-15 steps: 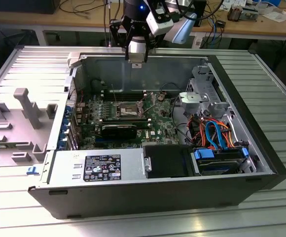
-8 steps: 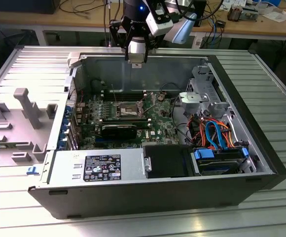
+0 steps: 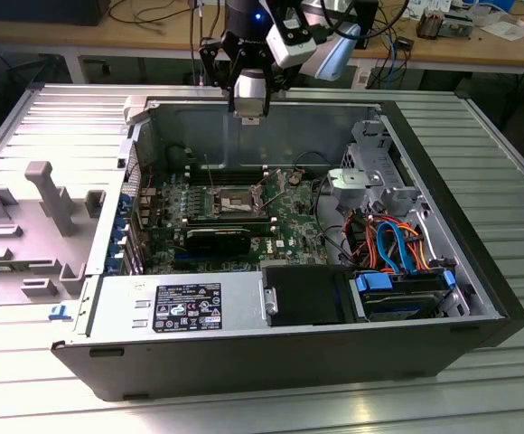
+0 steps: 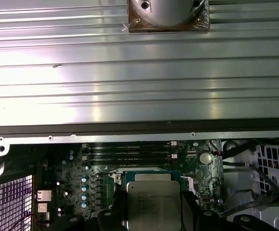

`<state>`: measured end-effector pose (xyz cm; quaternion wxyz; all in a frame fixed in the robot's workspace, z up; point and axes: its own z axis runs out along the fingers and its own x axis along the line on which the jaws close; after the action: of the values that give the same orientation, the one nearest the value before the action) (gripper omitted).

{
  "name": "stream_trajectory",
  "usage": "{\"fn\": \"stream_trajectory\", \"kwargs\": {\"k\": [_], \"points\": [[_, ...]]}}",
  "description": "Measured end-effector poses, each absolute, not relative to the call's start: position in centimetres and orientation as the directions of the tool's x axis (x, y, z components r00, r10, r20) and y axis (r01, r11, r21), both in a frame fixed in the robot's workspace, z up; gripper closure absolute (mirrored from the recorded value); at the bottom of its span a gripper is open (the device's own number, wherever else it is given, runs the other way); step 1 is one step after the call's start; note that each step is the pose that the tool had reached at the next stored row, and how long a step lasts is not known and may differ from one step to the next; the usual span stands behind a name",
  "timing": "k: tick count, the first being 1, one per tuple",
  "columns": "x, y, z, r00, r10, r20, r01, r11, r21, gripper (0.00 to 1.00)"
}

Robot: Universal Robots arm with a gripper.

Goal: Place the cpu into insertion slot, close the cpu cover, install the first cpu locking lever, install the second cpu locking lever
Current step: 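Place the cpu into insertion slot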

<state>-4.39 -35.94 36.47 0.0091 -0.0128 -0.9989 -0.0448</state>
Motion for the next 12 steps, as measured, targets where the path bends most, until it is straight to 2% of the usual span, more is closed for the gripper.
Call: {"fn": "stream_trajectory", "kwargs": {"k": [12], "points": [[-4.48,-36.03,36.31,-1.000,0.025,0.019,0.026,0.996,0.089,0.45]]}}
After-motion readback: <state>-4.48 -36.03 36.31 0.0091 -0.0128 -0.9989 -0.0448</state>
